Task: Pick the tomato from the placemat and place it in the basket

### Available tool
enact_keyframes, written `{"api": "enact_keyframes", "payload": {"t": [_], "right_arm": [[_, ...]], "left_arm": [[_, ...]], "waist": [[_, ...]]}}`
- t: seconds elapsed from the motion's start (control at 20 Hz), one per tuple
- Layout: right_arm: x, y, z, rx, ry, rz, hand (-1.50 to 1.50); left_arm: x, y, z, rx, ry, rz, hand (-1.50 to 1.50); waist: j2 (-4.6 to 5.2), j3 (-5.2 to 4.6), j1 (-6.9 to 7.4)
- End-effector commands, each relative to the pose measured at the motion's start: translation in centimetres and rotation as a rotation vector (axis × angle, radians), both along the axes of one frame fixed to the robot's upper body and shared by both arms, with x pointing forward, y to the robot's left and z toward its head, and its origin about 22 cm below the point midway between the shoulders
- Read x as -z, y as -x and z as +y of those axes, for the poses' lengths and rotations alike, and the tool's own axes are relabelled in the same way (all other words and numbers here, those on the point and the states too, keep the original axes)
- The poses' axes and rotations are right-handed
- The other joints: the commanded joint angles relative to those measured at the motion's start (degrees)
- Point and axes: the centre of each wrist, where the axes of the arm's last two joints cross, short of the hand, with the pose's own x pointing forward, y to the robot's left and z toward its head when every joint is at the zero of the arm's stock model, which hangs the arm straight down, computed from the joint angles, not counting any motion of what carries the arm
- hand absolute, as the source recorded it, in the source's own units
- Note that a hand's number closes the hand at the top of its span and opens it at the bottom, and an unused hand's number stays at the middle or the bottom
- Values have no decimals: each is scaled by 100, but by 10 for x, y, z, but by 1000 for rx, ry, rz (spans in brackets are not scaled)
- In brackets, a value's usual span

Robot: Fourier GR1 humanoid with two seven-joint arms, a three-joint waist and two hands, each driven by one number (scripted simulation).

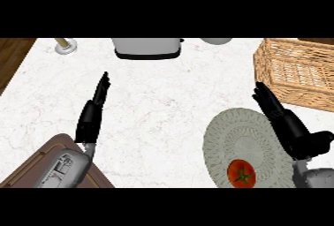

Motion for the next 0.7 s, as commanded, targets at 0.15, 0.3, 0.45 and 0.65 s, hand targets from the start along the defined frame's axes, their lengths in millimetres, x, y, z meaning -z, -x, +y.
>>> {"api": "enact_keyframes", "payload": {"t": [0.15, 0.3, 0.45, 0.65], "right_arm": [[-64, 4, -33, 49, -108, -449, 150], [-108, 2, -48, -180, 375, -614, 150], [-78, 19, -2, -206, 433, -738, -150], [-34, 53, 77, -54, 336, -816, -150]], "left_arm": [[-16, -1, 66, -130, 34, 157, 0], [1, 5, 68, -144, 76, 285, 0], [-8, 4, 89, -136, 78, 329, 0], [-18, -2, 93, -130, 113, 317, 0]], "waist": [[0, -19, -68], [-13, -73, -26], [17, -46, 40], [51, -37, 12]]}}
